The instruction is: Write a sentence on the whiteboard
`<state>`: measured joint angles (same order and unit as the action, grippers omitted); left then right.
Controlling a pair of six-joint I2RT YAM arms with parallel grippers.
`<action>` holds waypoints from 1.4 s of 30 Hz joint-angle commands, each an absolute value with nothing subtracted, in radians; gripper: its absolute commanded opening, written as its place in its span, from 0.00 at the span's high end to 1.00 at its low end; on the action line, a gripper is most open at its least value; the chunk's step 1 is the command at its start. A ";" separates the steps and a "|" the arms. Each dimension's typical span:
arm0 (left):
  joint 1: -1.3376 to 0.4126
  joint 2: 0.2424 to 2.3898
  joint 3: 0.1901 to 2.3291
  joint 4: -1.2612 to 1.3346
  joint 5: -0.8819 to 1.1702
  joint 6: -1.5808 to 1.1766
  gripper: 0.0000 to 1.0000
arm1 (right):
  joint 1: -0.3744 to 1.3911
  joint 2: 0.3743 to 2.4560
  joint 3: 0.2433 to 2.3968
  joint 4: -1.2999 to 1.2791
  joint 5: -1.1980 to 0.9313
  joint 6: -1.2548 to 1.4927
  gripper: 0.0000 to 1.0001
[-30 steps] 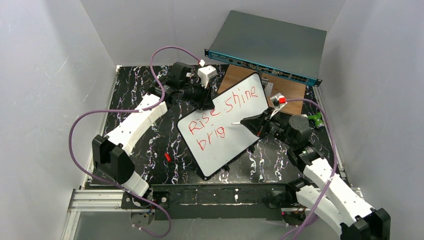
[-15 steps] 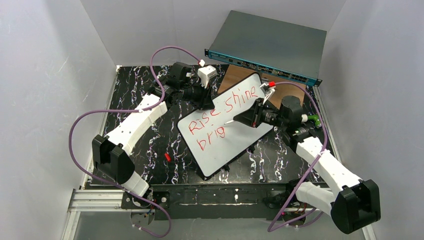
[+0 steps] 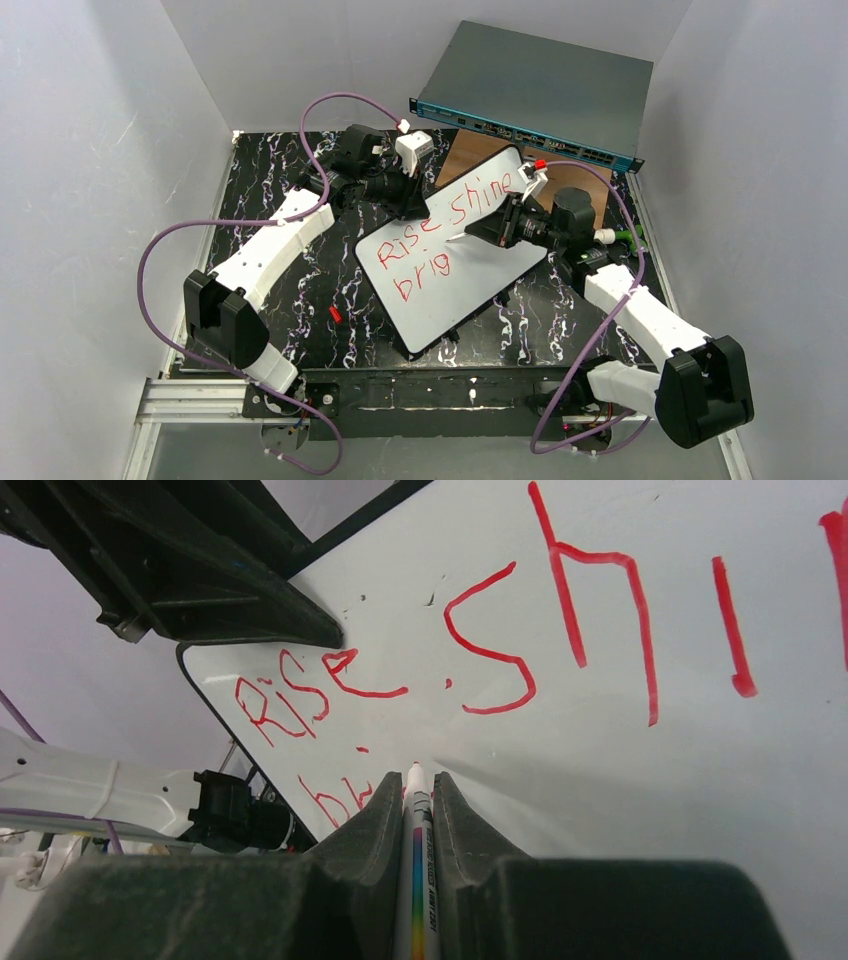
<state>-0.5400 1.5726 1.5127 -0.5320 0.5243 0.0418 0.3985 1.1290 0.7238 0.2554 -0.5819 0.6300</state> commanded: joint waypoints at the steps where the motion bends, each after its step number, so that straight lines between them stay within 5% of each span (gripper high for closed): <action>1: -0.552 1.529 1.499 -0.551 0.535 0.086 1.00 | 0.391 1.154 0.747 0.335 -0.549 0.654 0.99; 42: -0.552 1.532 1.501 -0.554 0.538 0.084 1.00 | 0.390 1.118 0.659 0.203 -0.497 0.598 0.99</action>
